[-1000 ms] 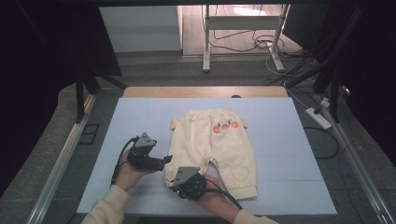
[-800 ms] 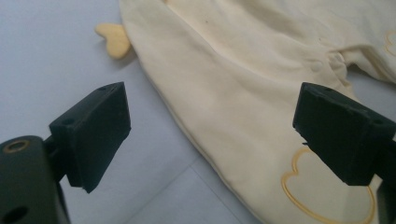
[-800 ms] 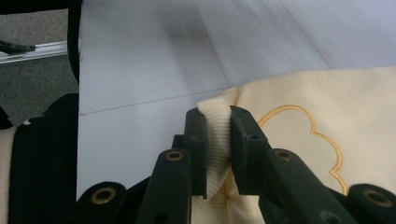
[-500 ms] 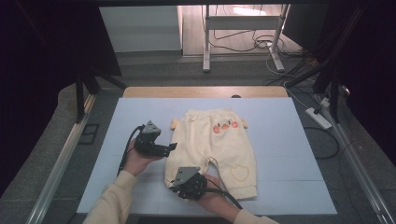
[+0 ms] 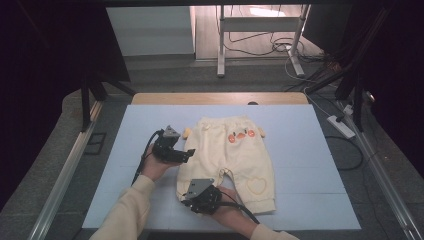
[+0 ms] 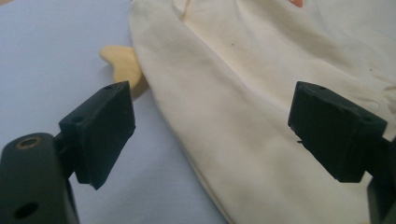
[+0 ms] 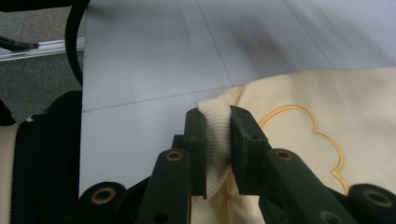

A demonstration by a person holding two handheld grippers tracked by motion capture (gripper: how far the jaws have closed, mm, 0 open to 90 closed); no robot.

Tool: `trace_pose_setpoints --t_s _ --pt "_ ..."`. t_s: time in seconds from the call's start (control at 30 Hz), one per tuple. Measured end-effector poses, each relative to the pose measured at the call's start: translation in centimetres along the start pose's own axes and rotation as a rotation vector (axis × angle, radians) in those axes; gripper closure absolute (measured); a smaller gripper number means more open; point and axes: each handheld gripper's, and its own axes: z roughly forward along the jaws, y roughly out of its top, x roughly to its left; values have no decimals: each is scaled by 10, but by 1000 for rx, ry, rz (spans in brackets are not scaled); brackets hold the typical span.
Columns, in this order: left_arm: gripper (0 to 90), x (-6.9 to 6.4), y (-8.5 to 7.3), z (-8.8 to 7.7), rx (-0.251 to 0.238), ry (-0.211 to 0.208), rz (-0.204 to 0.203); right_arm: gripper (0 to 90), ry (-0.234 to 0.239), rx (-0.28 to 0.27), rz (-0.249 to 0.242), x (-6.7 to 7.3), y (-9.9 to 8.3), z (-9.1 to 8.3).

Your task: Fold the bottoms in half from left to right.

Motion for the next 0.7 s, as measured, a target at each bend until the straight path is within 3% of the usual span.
trace_pose_setpoints --t_s 0.47,0.7 --pt "165 14 2 19 45 -1 -53 775 3 6 -6 1 0 1" --pt "181 18 3 26 74 -5 -48 774 4 8 -9 1 0 0"
